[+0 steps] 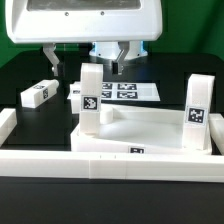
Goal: Assemble desk
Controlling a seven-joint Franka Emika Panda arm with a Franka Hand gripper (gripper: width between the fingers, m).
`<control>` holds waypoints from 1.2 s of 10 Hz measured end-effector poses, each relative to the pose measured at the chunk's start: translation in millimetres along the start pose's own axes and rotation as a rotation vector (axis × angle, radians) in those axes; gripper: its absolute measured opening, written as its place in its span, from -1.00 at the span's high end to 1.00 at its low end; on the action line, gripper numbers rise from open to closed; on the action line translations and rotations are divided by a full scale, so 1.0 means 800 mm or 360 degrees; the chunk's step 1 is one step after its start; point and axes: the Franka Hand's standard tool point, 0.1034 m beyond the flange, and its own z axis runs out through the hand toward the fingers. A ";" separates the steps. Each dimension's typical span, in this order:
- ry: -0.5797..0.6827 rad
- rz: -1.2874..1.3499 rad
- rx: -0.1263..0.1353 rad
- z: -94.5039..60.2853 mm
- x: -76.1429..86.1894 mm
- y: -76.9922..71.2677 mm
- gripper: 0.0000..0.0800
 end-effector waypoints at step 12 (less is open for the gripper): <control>-0.0013 -0.0022 -0.0019 0.005 0.001 -0.003 0.27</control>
Offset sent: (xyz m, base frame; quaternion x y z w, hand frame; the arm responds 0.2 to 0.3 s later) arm 0.0067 -0.0039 -0.0003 -0.0123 0.0017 -0.0294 0.9995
